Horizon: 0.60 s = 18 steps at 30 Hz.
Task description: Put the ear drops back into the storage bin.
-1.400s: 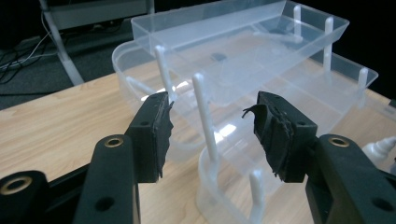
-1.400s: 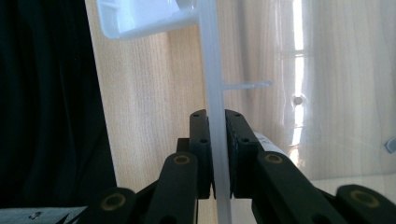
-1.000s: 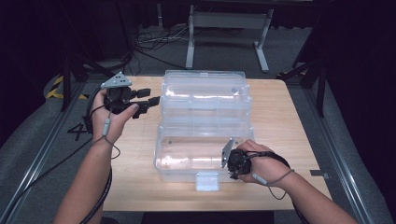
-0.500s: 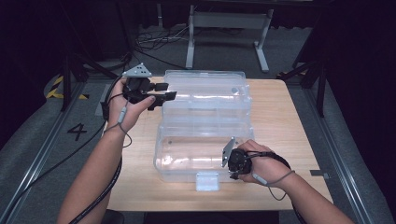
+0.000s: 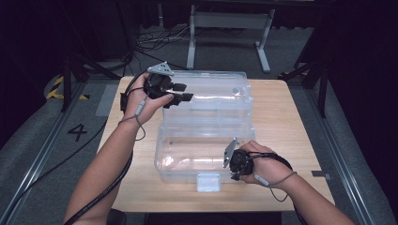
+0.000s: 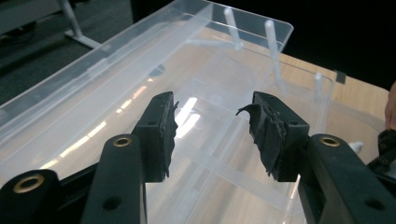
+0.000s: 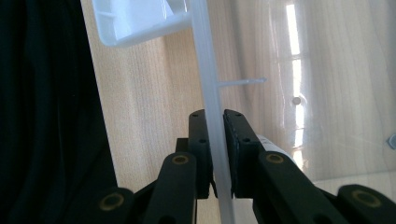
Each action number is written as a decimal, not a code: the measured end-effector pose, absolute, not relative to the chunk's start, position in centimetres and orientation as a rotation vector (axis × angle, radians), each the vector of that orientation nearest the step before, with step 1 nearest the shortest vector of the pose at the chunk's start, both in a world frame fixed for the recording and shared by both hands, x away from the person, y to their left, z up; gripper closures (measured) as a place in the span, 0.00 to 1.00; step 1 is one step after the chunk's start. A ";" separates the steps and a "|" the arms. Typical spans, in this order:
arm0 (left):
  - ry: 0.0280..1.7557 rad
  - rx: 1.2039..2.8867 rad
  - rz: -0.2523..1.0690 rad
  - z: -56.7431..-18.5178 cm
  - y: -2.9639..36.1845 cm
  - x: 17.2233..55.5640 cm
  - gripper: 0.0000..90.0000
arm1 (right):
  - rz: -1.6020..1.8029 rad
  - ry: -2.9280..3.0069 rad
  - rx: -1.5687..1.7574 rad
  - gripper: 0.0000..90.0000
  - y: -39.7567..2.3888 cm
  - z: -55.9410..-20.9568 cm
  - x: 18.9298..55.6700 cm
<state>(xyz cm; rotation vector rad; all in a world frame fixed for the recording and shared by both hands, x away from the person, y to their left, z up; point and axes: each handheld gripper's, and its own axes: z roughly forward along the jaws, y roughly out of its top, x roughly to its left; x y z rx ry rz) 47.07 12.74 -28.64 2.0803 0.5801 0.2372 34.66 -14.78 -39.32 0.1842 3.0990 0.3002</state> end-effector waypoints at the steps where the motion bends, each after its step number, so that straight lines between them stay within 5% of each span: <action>1: 0.580 2.080 0.237 -28.6 12.7 47.1 0.57 | 0.300 3.099 0.184 0.91 -14.8 -39.3 34.7; 18: 0.475 2.273 0.221 -30.3 9.7 48.5 0.60 | 0.308 3.103 0.185 0.91 -14.8 -39.3 34.7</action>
